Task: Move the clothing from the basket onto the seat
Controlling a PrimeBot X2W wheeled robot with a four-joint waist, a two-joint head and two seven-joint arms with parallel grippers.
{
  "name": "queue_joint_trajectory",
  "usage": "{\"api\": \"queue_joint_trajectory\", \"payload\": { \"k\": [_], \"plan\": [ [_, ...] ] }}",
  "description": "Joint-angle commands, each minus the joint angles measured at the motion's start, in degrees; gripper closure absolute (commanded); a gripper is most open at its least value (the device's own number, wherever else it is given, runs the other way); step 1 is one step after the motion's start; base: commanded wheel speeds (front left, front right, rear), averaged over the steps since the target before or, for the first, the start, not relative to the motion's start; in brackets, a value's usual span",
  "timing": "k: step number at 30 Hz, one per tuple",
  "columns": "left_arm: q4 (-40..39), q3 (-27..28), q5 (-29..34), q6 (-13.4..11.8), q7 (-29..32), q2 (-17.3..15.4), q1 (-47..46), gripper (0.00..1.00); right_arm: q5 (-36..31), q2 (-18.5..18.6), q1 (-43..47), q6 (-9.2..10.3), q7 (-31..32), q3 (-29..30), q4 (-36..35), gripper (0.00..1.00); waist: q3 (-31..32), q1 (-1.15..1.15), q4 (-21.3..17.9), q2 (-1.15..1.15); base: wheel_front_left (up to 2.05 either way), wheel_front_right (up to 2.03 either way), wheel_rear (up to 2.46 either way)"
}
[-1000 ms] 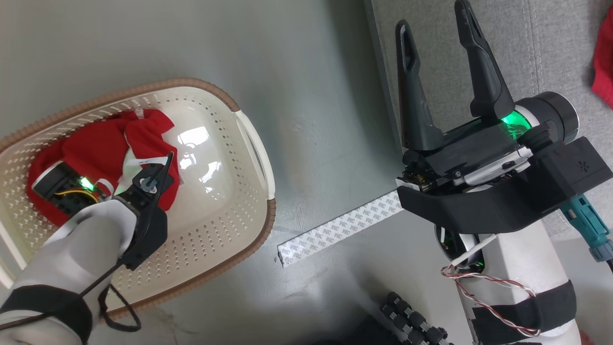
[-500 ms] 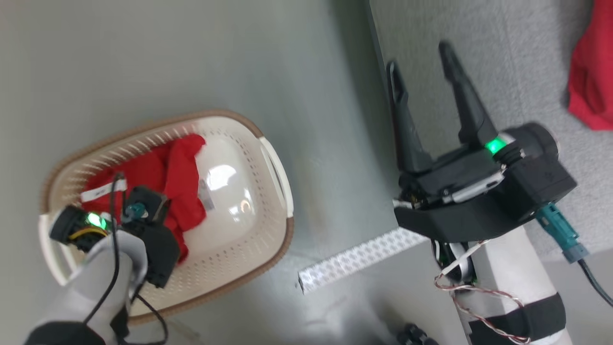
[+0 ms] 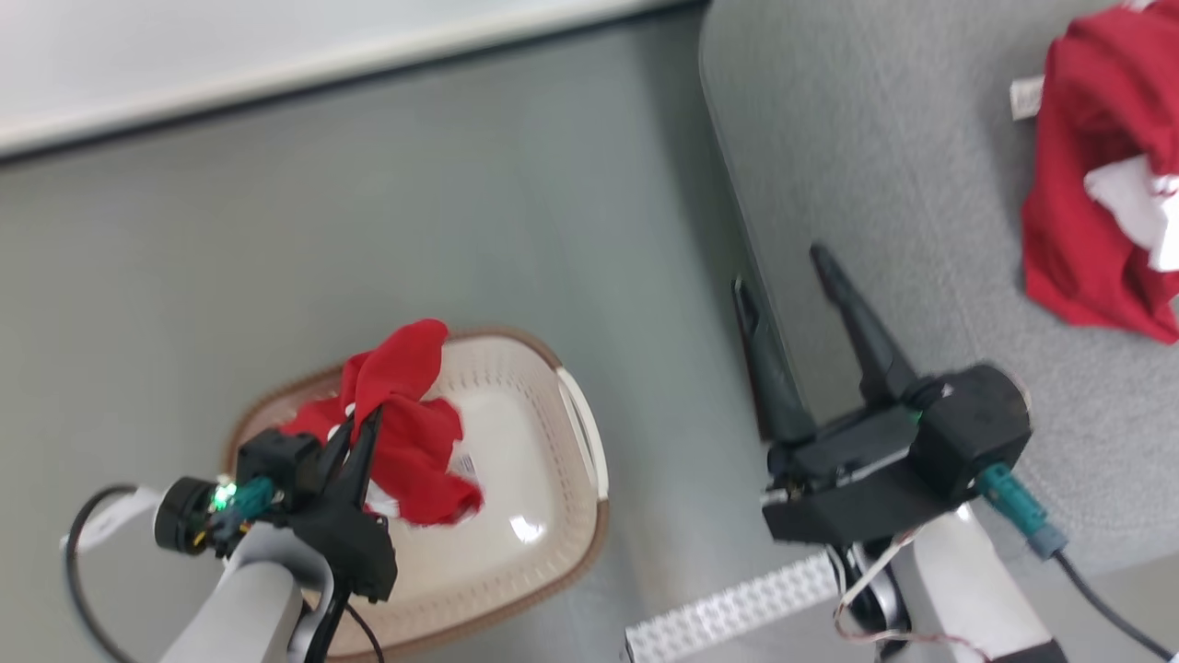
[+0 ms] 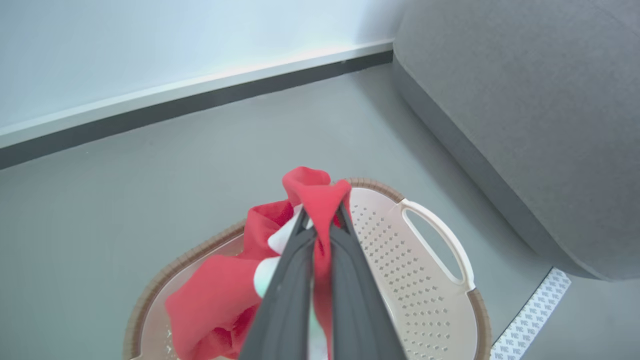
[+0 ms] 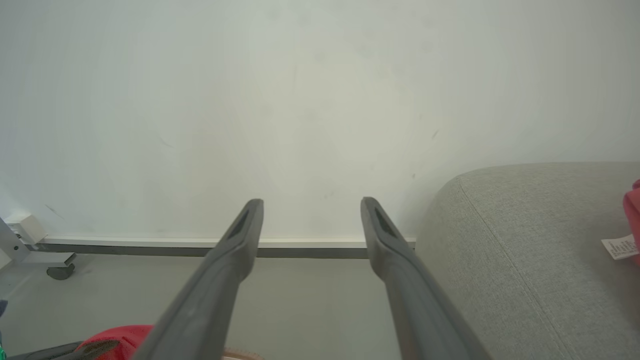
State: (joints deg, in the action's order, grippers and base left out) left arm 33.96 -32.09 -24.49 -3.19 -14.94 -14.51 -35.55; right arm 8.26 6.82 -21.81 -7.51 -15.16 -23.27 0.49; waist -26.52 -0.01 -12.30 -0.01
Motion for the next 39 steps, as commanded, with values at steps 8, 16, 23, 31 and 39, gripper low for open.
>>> {"api": "queue_joint_trajectory", "payload": {
  "k": [8, 16, 23, 31, 39],
  "plan": [
    [-11.4, 8.2, 1.9, -0.1, -0.3, 0.6, 9.6, 1.0, 2.1, 1.8, 5.4, 0.04, -0.1, -3.4, 3.8, 0.0, 13.8, 0.01, 2.3, 0.01, 0.0, 0.0, 0.0],
    [-16.3, 9.9, 5.3, -0.4, -0.3, 0.9, 12.7, 1.0, 4.8, 2.0, 8.0, 0.04, -0.1, -7.0, 6.2, 0.0, 19.1, 0.01, 1.2, 0.01, 0.0, 0.0, 0.0],
    [-19.6, 10.1, 6.4, -0.4, -0.3, 1.7, 13.6, 1.0, 7.3, 2.7, 9.5, 0.04, -0.1, -13.4, 7.7, 0.0, 23.6, 0.01, -0.2, 0.01, 0.0, 0.0, 0.0],
    [-22.0, 8.3, 5.6, 0.1, 0.8, 3.7, 11.3, 1.0, 11.2, 3.6, 7.3, 0.04, -0.1, -20.4, 10.3, 0.0, 25.8, 0.01, -0.8, 0.01, 0.0, 0.0, 0.0],
    [-24.3, 5.8, 5.9, 0.5, 3.2, 5.2, 9.8, 1.0, 13.3, 3.3, 3.7, 0.04, -0.1, -25.0, 14.6, 0.0, 27.0, 0.01, -1.3, 0.01, 0.0, 0.0, 0.0]
  ]
}}
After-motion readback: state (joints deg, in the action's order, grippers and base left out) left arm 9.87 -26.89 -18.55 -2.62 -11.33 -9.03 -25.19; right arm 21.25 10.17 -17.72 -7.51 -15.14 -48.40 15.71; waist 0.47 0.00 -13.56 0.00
